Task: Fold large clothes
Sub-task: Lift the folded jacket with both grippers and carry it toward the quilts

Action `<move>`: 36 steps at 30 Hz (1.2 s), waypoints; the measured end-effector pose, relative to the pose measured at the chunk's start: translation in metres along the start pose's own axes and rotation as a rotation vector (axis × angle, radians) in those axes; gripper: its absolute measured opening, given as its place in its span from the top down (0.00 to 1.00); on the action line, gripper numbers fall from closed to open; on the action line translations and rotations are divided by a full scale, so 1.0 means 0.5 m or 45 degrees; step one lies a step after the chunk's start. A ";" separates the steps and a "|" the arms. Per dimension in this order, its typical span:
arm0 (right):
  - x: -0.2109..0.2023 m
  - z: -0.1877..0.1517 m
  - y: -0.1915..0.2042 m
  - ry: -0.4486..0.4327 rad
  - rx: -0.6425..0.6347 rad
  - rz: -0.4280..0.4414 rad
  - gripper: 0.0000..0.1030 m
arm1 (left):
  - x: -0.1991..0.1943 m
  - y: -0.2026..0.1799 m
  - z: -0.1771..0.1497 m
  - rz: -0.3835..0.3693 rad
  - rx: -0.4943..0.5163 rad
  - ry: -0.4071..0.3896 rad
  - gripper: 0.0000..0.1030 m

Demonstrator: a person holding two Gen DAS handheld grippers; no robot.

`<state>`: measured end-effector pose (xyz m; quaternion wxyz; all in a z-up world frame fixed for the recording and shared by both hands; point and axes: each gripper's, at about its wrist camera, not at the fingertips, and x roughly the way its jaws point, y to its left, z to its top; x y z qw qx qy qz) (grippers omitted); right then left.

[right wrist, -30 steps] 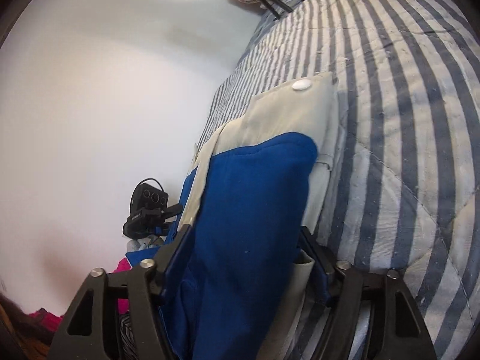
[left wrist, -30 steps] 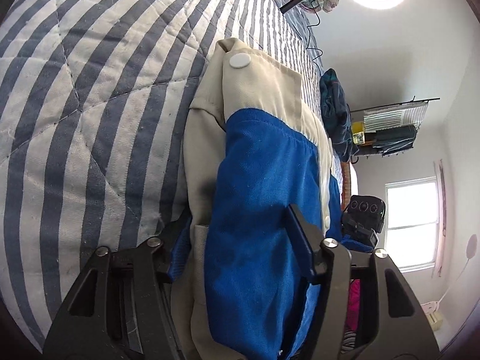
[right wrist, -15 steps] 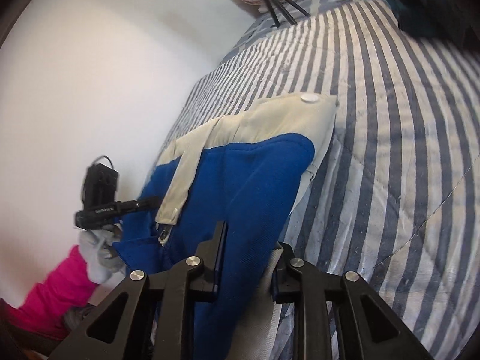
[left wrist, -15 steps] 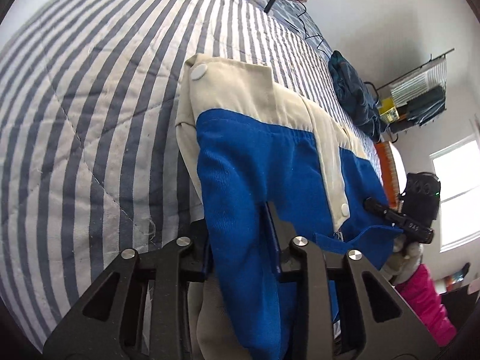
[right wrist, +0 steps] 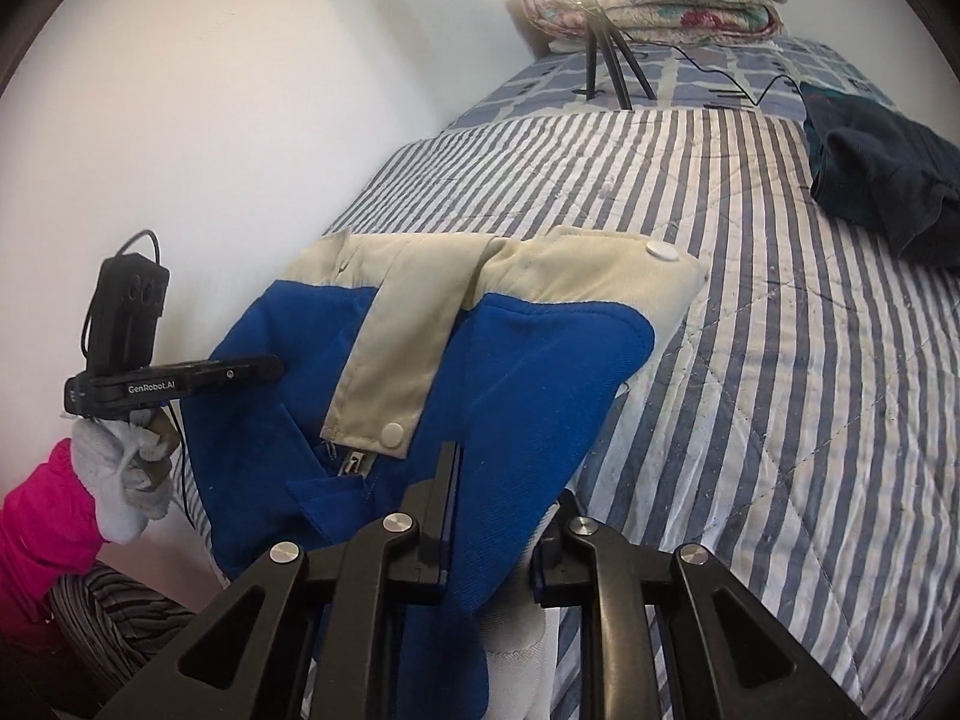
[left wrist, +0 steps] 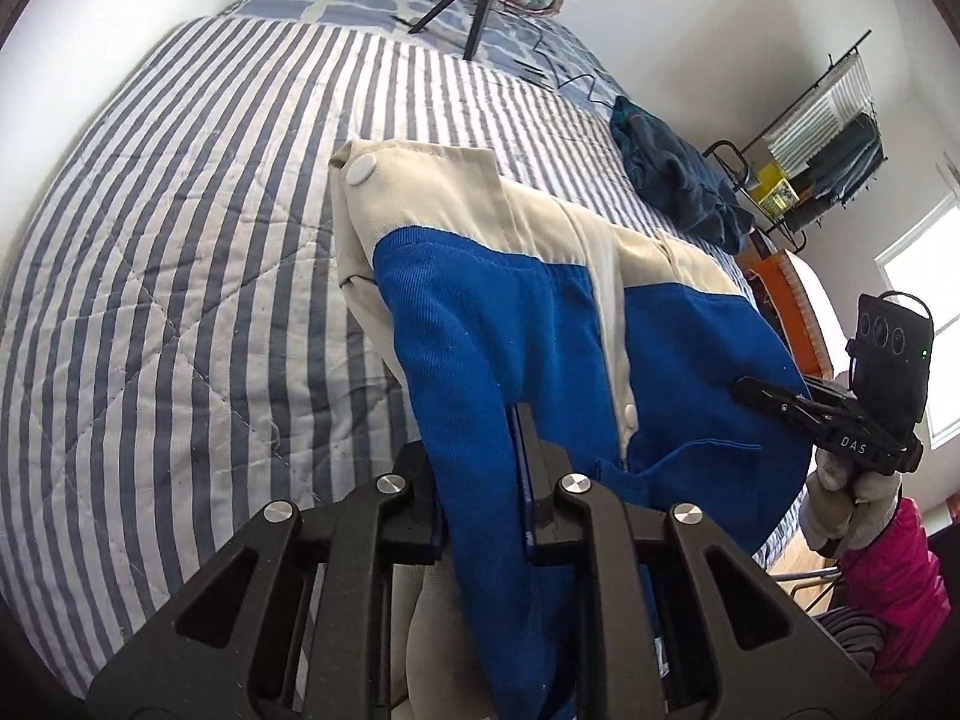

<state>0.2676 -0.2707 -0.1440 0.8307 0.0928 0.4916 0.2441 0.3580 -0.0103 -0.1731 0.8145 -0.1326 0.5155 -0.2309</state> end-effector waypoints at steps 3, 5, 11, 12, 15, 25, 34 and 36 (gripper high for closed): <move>-0.006 -0.001 0.024 0.011 -0.039 -0.048 0.84 | -0.008 -0.030 -0.009 -0.004 0.037 0.003 0.86; -0.016 -0.007 0.032 0.017 -0.049 -0.074 0.85 | -0.011 -0.049 -0.016 -0.007 0.057 0.011 0.87; -0.068 -0.025 0.043 -0.004 -0.050 -0.130 0.85 | -0.008 -0.120 -0.027 -0.037 0.122 0.022 0.88; -0.080 -0.027 0.043 -0.013 -0.049 -0.134 0.85 | -0.008 -0.131 -0.028 -0.042 0.134 0.022 0.88; -0.105 -0.033 0.039 -0.029 -0.055 -0.154 0.86 | 0.000 -0.170 -0.031 -0.061 0.175 0.027 0.88; -0.127 -0.074 -0.041 -0.031 0.044 -0.160 0.86 | 0.044 -0.201 -0.017 -0.097 0.138 0.055 0.89; -0.081 -0.139 -0.183 0.009 0.296 -0.076 0.55 | 0.098 -0.102 -0.022 -0.043 0.018 0.144 0.89; -0.078 -0.166 -0.225 0.001 0.381 -0.021 0.50 | 0.106 -0.098 -0.024 -0.034 0.029 0.149 0.89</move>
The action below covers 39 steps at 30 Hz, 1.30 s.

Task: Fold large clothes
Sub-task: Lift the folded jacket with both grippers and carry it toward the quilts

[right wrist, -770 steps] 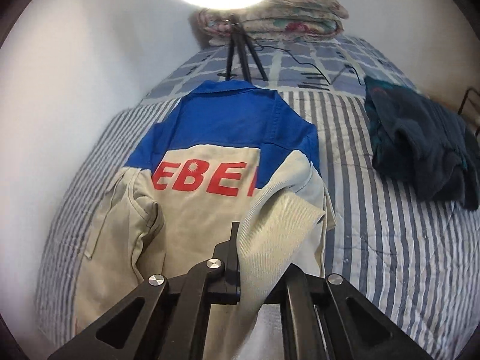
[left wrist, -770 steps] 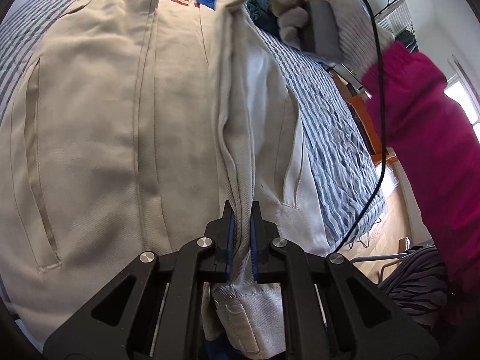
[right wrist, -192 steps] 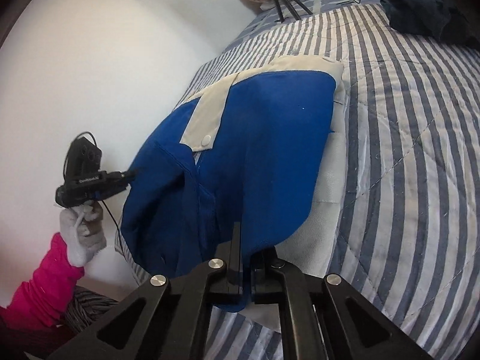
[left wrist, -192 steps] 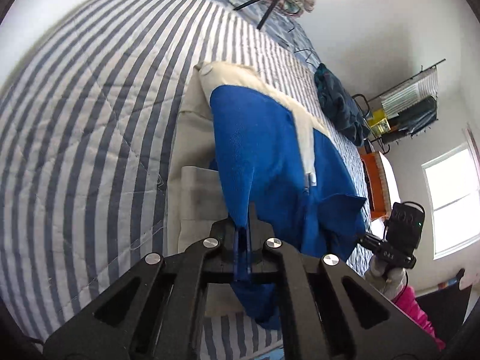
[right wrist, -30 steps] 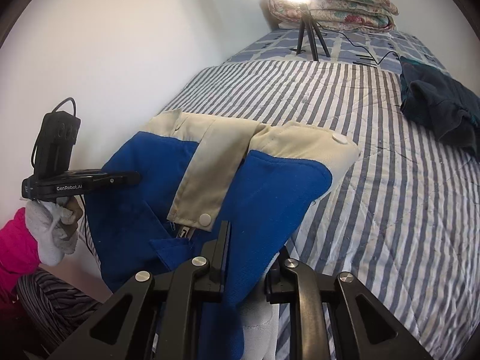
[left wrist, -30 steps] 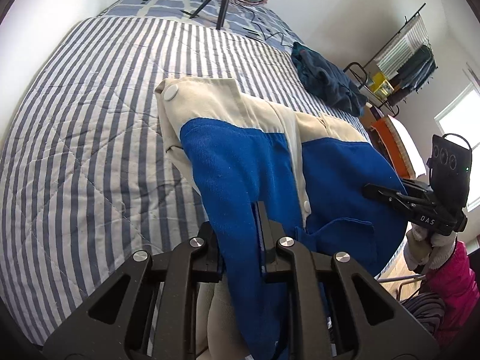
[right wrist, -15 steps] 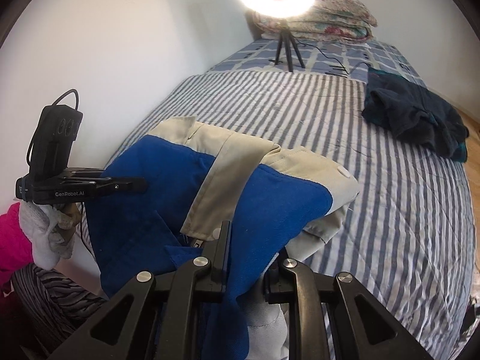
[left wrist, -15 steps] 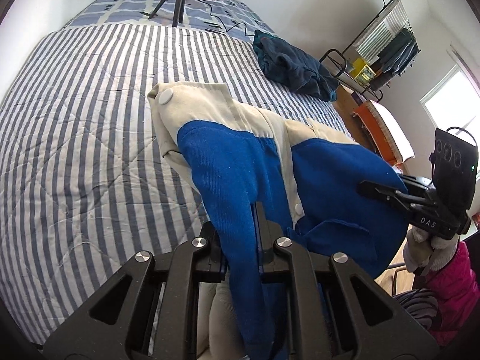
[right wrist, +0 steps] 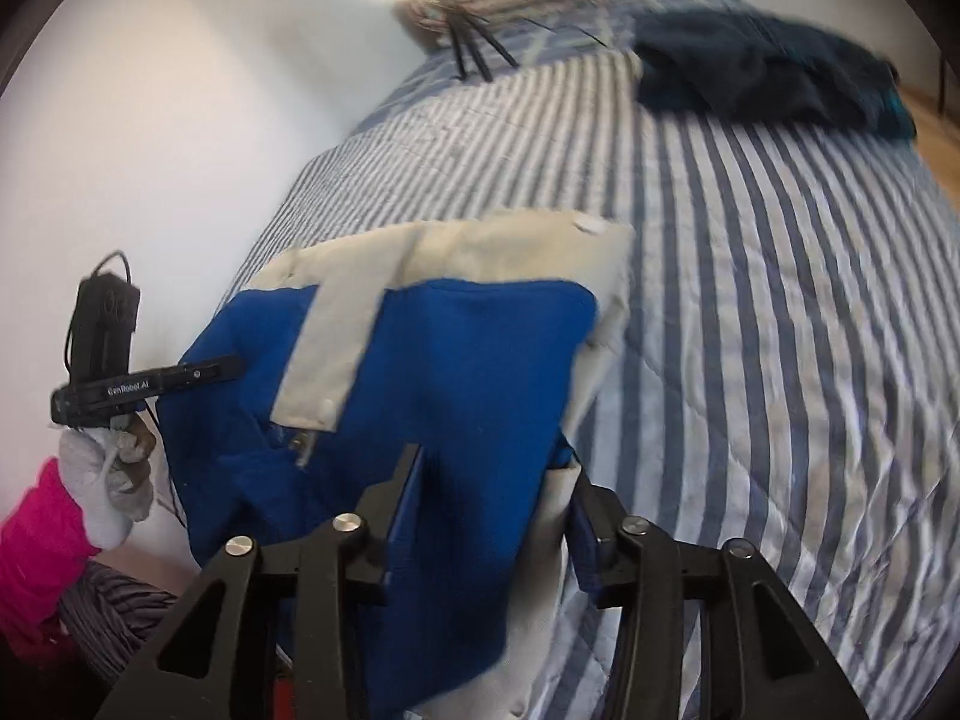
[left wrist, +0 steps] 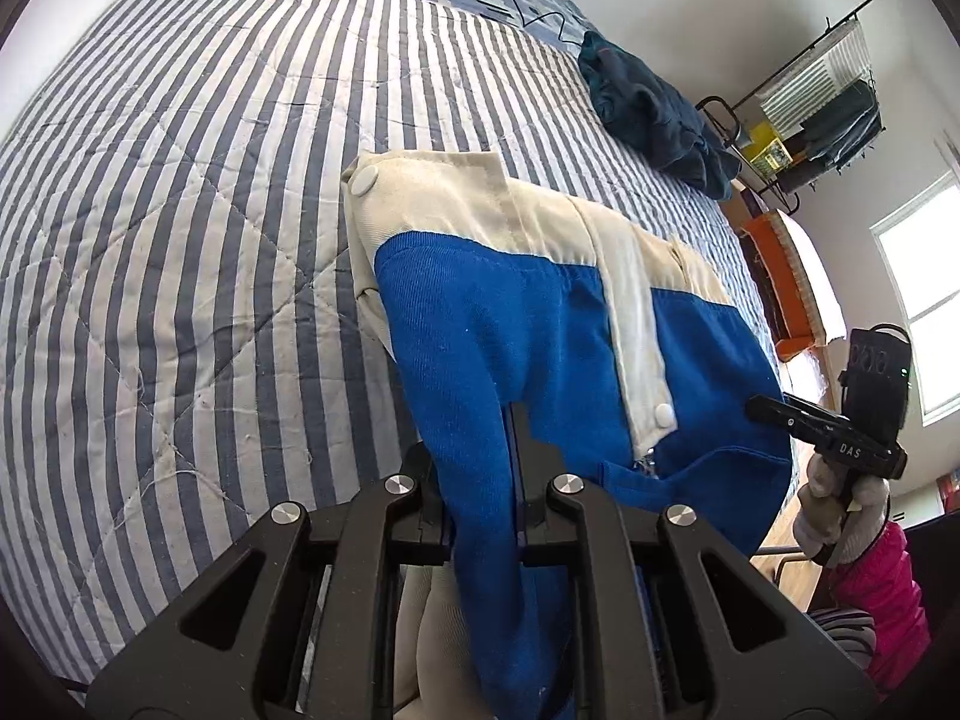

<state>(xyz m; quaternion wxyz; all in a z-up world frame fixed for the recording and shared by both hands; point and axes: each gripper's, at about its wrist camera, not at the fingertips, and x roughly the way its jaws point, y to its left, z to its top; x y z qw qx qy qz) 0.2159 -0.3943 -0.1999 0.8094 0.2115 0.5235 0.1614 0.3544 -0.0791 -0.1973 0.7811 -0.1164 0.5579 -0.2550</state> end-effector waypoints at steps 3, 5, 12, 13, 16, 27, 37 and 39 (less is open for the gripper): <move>0.015 -0.015 -0.064 0.000 0.117 0.161 0.32 | 0.010 0.001 -0.003 0.013 0.012 0.007 0.89; 0.028 -0.028 -0.095 -0.004 0.184 0.306 0.32 | 0.017 0.007 -0.006 0.010 -0.003 0.016 0.89; 0.095 -0.025 -0.087 0.026 0.165 0.495 0.41 | 0.043 0.028 -0.009 0.010 -0.025 0.042 0.88; 0.106 -0.022 -0.084 0.042 0.174 0.508 0.47 | 0.047 0.030 -0.009 0.011 -0.026 0.045 0.88; 0.115 -0.018 -0.060 0.046 0.140 0.468 0.65 | 0.048 0.028 -0.007 0.022 -0.021 0.044 0.88; 0.027 0.006 0.113 -0.022 -0.059 0.145 0.79 | -0.011 -0.043 -0.014 0.084 0.095 -0.043 0.89; -0.059 0.050 0.179 -0.047 -0.209 -0.074 0.80 | -0.043 -0.142 -0.012 0.053 0.196 -0.100 0.89; -0.078 0.060 0.165 -0.067 -0.222 -0.099 0.80 | -0.043 -0.161 -0.002 0.032 0.200 -0.116 0.89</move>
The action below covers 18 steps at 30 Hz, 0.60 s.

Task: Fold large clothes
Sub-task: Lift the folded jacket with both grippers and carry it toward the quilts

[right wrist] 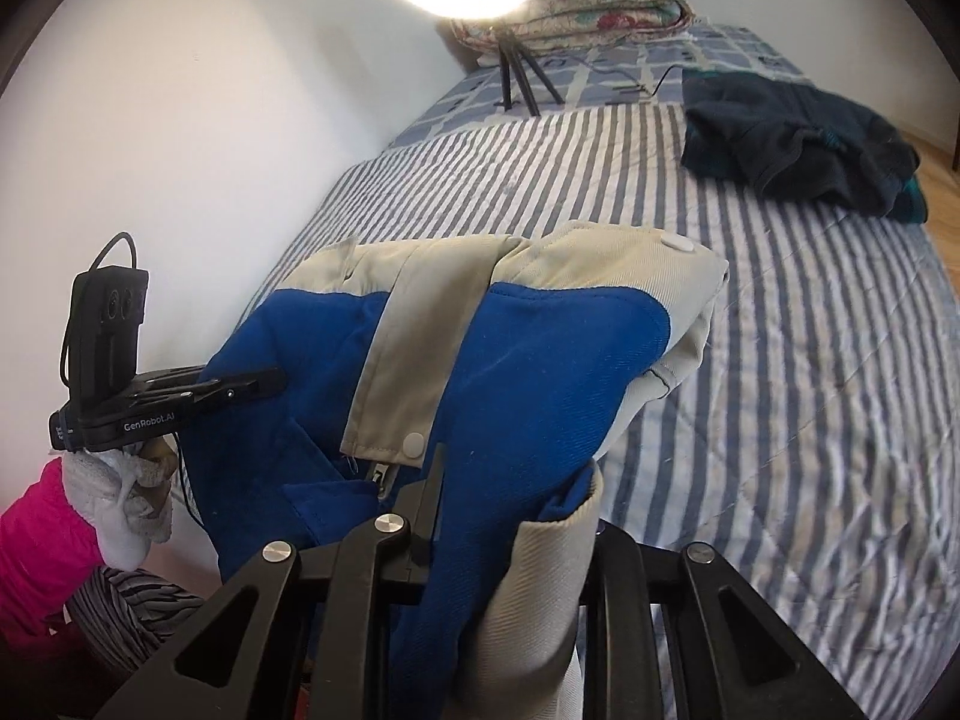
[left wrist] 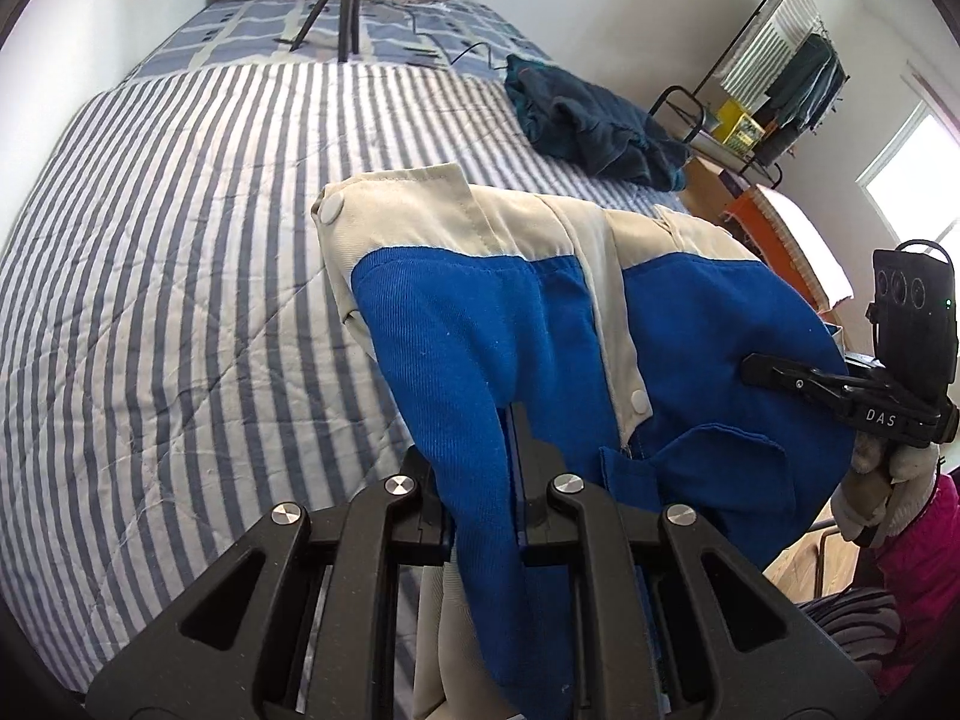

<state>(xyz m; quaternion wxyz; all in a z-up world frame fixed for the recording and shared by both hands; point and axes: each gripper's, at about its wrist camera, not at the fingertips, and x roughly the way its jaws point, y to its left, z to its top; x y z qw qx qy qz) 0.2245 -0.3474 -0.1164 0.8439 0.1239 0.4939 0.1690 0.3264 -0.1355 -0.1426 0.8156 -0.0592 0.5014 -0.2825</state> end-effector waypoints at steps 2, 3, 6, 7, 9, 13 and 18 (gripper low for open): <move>-0.027 0.001 -0.016 -0.018 -0.009 -0.024 0.80 | 0.002 -0.019 0.016 -0.017 0.012 -0.013 0.89; -0.038 0.007 -0.022 -0.027 -0.011 -0.035 0.80 | 0.004 -0.029 0.026 -0.026 0.020 -0.020 0.89; -0.067 0.025 -0.045 -0.058 -0.008 -0.065 0.80 | 0.010 -0.061 0.061 -0.051 0.049 -0.040 0.89; -0.078 0.032 -0.055 -0.069 -0.002 -0.072 0.80 | 0.013 -0.070 0.073 -0.058 0.058 -0.047 0.89; -0.091 0.050 -0.074 -0.088 0.008 -0.091 0.80 | 0.023 -0.090 0.103 -0.074 0.075 -0.059 0.89; -0.109 0.089 -0.115 -0.118 0.020 -0.138 0.80 | 0.053 -0.126 0.165 -0.093 0.113 -0.075 0.89; -0.107 0.152 -0.164 -0.146 0.029 -0.197 0.80 | 0.100 -0.157 0.248 -0.115 0.148 -0.081 0.89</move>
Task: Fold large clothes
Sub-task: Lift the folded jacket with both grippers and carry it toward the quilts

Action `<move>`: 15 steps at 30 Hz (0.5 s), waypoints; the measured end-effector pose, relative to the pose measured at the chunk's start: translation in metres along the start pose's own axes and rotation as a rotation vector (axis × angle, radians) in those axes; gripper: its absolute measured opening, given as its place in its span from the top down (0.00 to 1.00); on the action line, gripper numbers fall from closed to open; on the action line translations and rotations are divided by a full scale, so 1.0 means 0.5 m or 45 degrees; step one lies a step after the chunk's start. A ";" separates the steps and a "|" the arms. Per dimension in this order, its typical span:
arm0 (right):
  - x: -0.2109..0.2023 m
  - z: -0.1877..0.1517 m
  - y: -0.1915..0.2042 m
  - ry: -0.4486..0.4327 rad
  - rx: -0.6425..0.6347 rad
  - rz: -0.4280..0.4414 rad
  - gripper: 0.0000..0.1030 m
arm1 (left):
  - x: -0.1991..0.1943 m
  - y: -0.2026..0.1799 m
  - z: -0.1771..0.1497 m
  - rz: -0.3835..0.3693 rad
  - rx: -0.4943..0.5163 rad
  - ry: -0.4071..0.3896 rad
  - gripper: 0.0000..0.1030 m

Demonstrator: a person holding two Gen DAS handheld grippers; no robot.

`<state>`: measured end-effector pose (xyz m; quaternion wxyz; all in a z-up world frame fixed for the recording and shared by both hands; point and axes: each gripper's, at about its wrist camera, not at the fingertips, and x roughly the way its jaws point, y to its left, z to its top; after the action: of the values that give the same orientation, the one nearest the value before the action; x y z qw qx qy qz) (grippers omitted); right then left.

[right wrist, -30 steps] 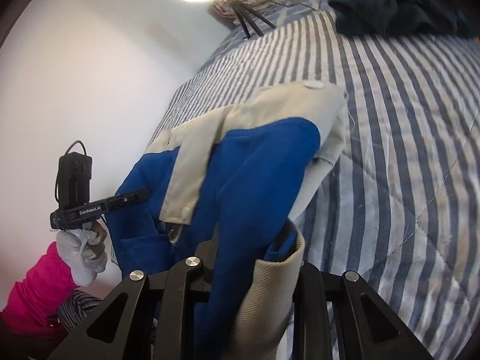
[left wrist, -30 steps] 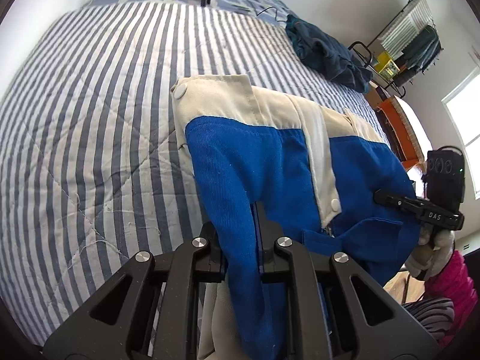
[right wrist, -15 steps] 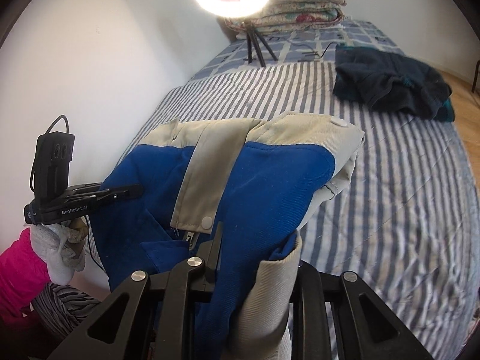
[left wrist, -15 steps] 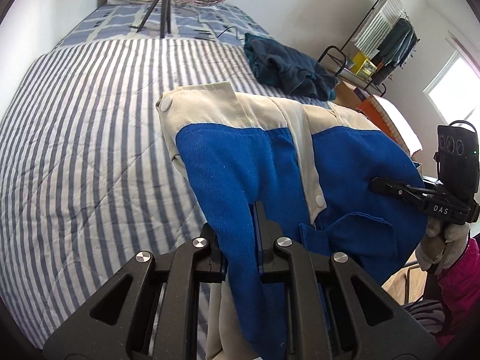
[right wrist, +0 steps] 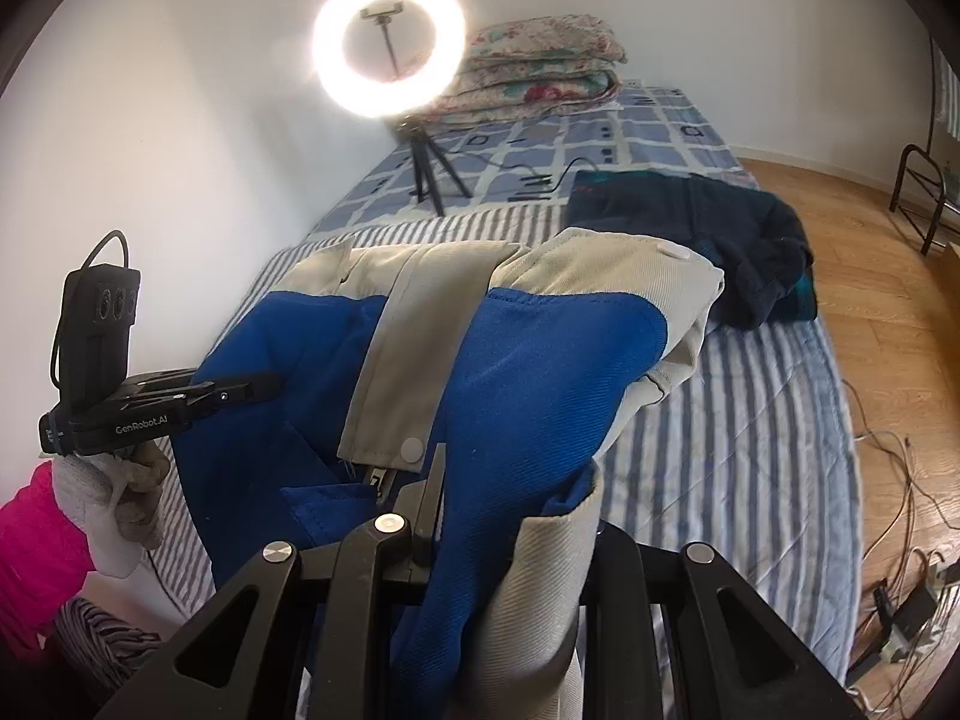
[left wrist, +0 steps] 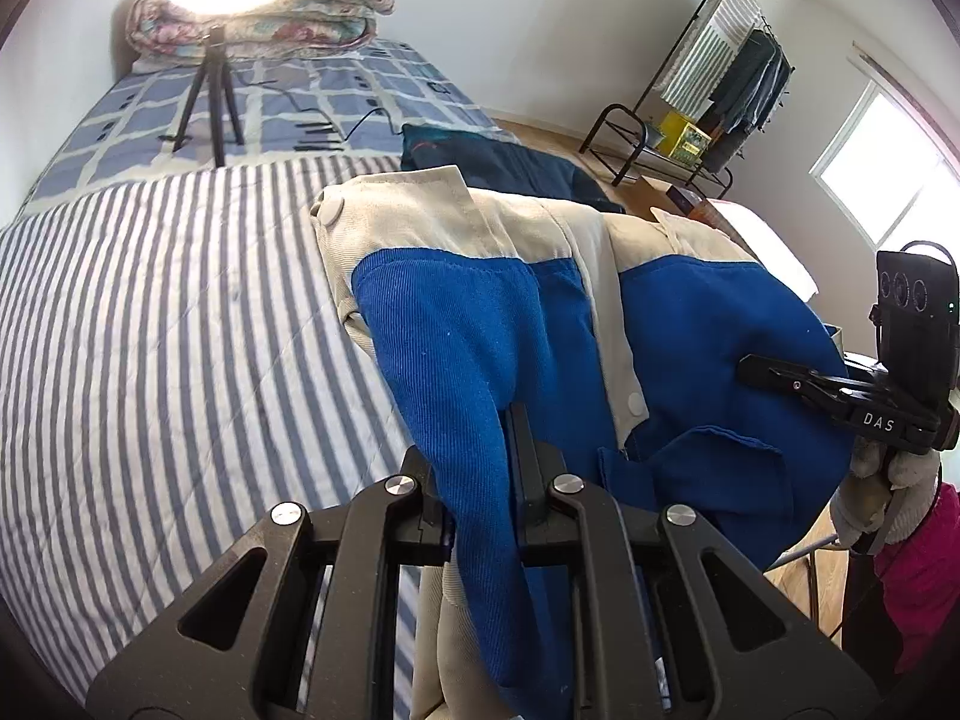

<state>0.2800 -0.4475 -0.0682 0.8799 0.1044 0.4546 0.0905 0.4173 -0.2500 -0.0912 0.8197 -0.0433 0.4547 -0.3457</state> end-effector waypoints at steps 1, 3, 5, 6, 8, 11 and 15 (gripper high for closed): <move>0.007 0.016 -0.011 -0.004 0.001 -0.013 0.80 | 0.010 -0.002 0.015 -0.005 0.005 -0.002 0.89; 0.017 0.045 -0.031 -0.013 0.000 -0.034 0.80 | 0.035 -0.005 0.052 -0.015 0.019 -0.007 0.89; 0.023 0.067 -0.049 -0.022 -0.003 -0.056 0.80 | 0.064 -0.005 0.090 -0.025 0.036 -0.014 0.89; 0.028 0.081 -0.059 -0.026 -0.005 -0.067 0.80 | 0.077 -0.004 0.106 -0.029 0.043 -0.016 0.89; 0.039 0.112 -0.083 -0.036 0.001 -0.087 0.80 | 0.107 -0.001 0.144 -0.041 0.058 -0.023 0.89; 0.058 0.153 -0.112 -0.051 -0.001 -0.123 0.80 | 0.149 -0.001 0.194 -0.046 0.080 -0.033 0.89; 0.075 0.208 -0.156 -0.079 0.006 -0.165 0.80 | 0.201 -0.006 0.265 -0.053 0.101 -0.053 0.89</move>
<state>0.3917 -0.5233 -0.0594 0.8974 0.0795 0.4331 0.0289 0.5536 -0.3454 -0.0846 0.8227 -0.0274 0.4226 -0.3793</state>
